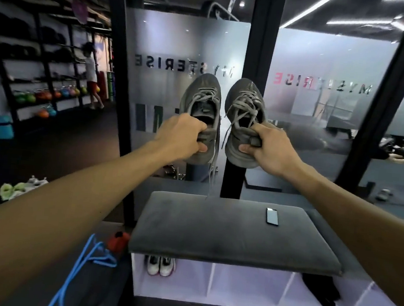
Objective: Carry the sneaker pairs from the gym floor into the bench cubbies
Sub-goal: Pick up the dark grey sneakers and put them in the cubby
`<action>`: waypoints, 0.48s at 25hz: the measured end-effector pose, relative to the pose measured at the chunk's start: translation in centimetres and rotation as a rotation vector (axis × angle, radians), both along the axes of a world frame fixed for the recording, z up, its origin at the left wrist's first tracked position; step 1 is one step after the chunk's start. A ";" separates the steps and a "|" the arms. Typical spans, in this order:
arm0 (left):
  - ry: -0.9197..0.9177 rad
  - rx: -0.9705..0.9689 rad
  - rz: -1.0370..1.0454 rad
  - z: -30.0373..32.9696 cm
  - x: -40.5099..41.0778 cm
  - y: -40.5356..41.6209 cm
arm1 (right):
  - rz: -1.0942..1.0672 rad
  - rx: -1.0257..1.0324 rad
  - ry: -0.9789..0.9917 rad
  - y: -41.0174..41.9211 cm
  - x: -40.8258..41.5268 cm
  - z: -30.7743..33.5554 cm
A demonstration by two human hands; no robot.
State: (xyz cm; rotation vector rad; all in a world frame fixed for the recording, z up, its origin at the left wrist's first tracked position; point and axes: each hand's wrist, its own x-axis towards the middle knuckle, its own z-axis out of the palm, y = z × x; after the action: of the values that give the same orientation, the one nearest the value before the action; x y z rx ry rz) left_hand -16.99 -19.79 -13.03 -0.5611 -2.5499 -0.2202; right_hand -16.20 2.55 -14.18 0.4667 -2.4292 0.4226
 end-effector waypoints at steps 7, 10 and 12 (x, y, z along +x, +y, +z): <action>0.006 0.050 0.032 -6.3 -1.8 -0.3 | 0.037 -0.016 0.024 -1.0 -3.2 -6.8; 0.021 0.020 0.051 -11.1 -4.7 0.6 | 0.032 -0.015 0.054 0.0 -6.4 -11.6; 0.073 0.002 0.055 -14.9 -6.5 1.1 | 0.028 -0.004 0.093 0.4 -8.7 -15.1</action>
State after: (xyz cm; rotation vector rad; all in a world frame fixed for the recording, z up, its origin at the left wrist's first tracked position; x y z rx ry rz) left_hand -23.48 -18.67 -27.93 -0.4881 -2.4907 -0.1800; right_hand -24.87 2.93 -29.32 0.5088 -2.3338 0.4083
